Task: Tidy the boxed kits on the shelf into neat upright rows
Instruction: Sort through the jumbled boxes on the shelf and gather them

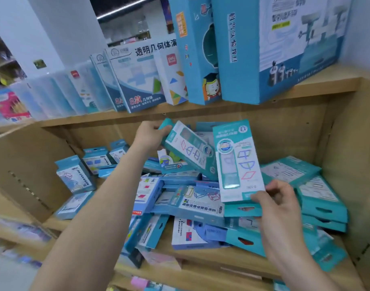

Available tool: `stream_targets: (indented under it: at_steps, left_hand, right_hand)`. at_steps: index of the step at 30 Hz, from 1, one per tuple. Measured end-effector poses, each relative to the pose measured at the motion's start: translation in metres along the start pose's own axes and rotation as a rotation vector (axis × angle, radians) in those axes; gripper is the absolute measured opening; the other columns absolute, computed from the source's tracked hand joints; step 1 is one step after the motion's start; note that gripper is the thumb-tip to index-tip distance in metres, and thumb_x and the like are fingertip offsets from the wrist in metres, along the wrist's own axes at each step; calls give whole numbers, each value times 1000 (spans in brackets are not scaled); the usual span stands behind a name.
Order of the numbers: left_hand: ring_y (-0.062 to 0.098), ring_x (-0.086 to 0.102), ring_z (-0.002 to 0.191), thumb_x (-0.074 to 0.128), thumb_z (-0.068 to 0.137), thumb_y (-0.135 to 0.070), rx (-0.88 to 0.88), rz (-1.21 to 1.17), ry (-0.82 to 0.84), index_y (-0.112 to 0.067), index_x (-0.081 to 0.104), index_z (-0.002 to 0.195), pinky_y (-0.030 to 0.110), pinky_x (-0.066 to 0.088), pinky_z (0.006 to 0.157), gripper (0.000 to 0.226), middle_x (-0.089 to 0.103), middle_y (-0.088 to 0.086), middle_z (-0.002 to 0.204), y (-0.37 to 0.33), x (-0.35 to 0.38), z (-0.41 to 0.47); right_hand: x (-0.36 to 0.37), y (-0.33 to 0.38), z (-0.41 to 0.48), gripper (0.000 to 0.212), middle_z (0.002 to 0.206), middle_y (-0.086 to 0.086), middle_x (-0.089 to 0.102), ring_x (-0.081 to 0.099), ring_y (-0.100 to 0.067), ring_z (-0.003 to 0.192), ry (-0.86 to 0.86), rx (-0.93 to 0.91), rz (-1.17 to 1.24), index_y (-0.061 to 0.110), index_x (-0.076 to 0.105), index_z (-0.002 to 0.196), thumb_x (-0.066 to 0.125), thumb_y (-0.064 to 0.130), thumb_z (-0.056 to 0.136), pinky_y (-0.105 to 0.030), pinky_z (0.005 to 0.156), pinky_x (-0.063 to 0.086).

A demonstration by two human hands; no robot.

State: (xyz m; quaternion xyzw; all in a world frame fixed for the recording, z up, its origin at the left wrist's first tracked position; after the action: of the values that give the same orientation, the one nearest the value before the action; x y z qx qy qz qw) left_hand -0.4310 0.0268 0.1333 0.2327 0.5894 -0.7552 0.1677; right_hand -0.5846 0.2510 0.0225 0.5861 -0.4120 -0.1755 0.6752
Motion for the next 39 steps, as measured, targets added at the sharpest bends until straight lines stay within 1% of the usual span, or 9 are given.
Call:
stream_targets:
  at_steps: [4,6,9,12,17,21,28,34,39]
  left_hand:
    - [18,57,52,63,90,-33,-161,-72,-73,-7,61,88,24,49,42,27,64,8,76,43,4,7]
    - [23,65,71,61,86,-46,-178,-73,-129,-11,59,105,35,58,60,40,65,7,97,64,5,8]
    - [27,58,104,63,81,-44,-39,124,-152,-17,53,123,40,50,91,50,56,8,121,73,5,0]
    - [18,44,121,64,86,-18,218,265,-137,-18,53,128,29,36,97,44,48,7,130,65,10,-33]
    - [9,11,142,62,79,-7,537,343,379,-45,38,137,35,15,115,73,18,-9,155,55,34,-101]
    - [15,-18,143,60,79,-14,648,838,372,-56,0,140,61,-7,110,95,-14,-15,156,51,55,-107]
    - [13,15,139,68,70,-38,730,1030,322,-35,20,141,61,-7,112,86,28,-7,141,36,50,-88]
    - [13,19,140,70,67,-45,424,917,412,-32,18,147,58,-3,113,97,26,-9,148,54,35,-70]
    - [10,7,143,69,70,-28,375,818,440,-33,13,149,56,-2,114,98,17,-12,154,59,35,-72]
  right_hand:
    - [21,-12,-10,21,77,-2,54,48,-10,54,82,92,-46,16,45,86,53,-4,85,-22,45,38]
    - [29,-17,-11,20,78,-5,57,48,-7,49,86,112,-27,15,44,85,52,-4,86,-17,36,31]
    - [42,-19,-8,23,81,-4,64,59,-15,64,100,125,16,16,44,84,52,-5,88,-18,40,38]
    - [48,-24,-2,24,79,7,59,61,-12,74,72,35,-89,19,45,83,56,-2,88,-26,59,51]
    - [46,-23,13,18,90,13,54,52,-13,90,154,-185,-561,22,49,93,62,12,88,-25,69,36]
    - [43,-10,17,23,105,6,61,58,-17,96,329,-291,-884,25,50,109,56,14,89,-33,75,47]
    - [1,43,36,43,132,7,54,46,-15,123,319,-524,-1150,30,49,130,57,19,90,-29,99,36]
    - [-26,33,73,80,160,0,3,-4,-33,146,496,-88,-1561,55,1,144,53,64,83,-54,115,17]
    - [1,17,83,58,159,-4,6,5,-43,142,545,-44,-1713,54,17,143,42,61,91,-51,112,23]
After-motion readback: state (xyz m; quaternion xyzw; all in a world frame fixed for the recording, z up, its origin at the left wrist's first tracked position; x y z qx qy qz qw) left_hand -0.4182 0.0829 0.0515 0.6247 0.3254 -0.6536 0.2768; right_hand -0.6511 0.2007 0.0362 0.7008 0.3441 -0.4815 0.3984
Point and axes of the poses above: each hand's wrist, its own z-axis towards the middle knuckle, its own x-axis out of the palm, y = z × x, the point moved 1 cm from there along z, towards the middle knuckle
